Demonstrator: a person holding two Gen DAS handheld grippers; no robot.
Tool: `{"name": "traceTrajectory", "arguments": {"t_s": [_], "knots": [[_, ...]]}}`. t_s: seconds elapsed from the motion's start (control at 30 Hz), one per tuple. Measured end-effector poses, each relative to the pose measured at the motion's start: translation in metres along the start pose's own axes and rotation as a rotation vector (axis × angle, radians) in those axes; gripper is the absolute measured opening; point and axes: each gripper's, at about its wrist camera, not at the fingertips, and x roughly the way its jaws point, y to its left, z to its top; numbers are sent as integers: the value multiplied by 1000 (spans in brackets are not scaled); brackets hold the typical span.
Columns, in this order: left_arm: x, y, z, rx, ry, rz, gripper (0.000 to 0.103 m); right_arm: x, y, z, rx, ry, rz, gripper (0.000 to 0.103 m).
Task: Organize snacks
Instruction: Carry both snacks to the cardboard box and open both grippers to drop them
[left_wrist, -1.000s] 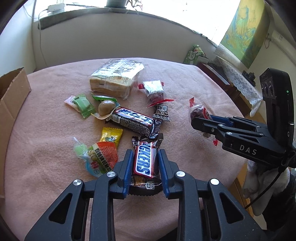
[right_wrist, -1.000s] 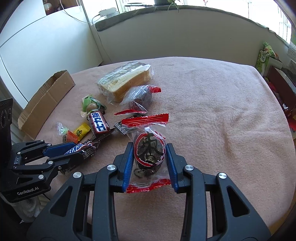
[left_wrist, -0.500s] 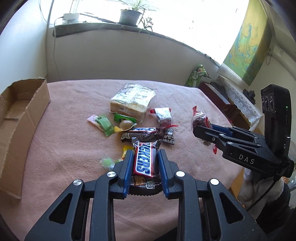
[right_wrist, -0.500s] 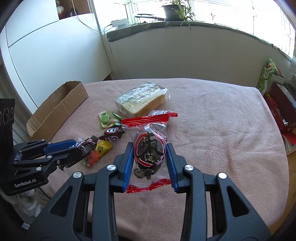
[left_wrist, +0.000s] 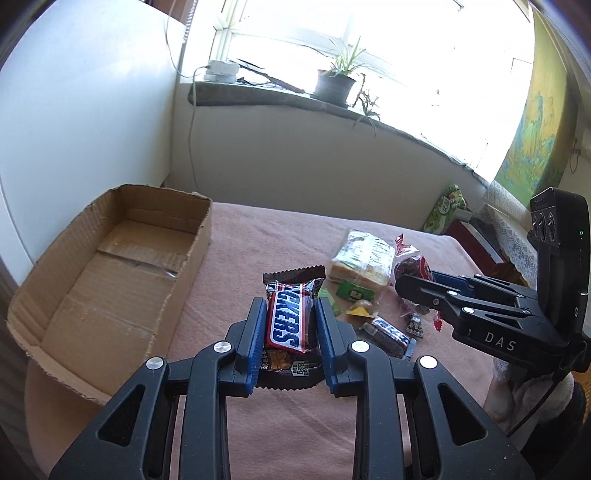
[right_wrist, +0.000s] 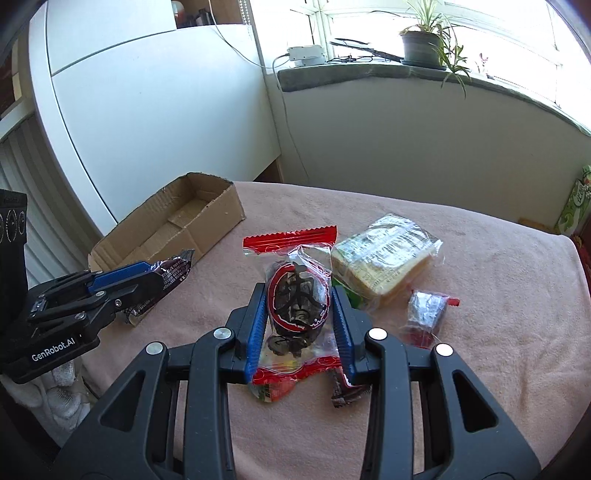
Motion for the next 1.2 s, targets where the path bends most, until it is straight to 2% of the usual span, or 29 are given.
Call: {"name": "traceTrajectory", "arguments": {"t_s": [0.23, 0.53, 0.87, 1.07, 1.1, 1.2], "knots": [[-15, 45, 6, -68, -61, 134, 25, 37, 50, 29, -111, 9, 71, 35], [-19, 92, 1, -131, -63, 275, 25, 82, 110, 66, -184, 29, 151, 35], [-19, 112, 1, -155, -63, 335, 26, 140, 150, 80, -205, 118, 180, 35], [-19, 113, 0, -145, -60, 359, 26, 150, 161, 79, -212, 146, 214, 36], [-18, 113, 0, -144, -57, 362, 26, 150, 163, 79, -218, 146, 219, 39], [-19, 109, -1, -135, -57, 385, 27, 147, 165, 79, -218, 127, 211, 72]]}}
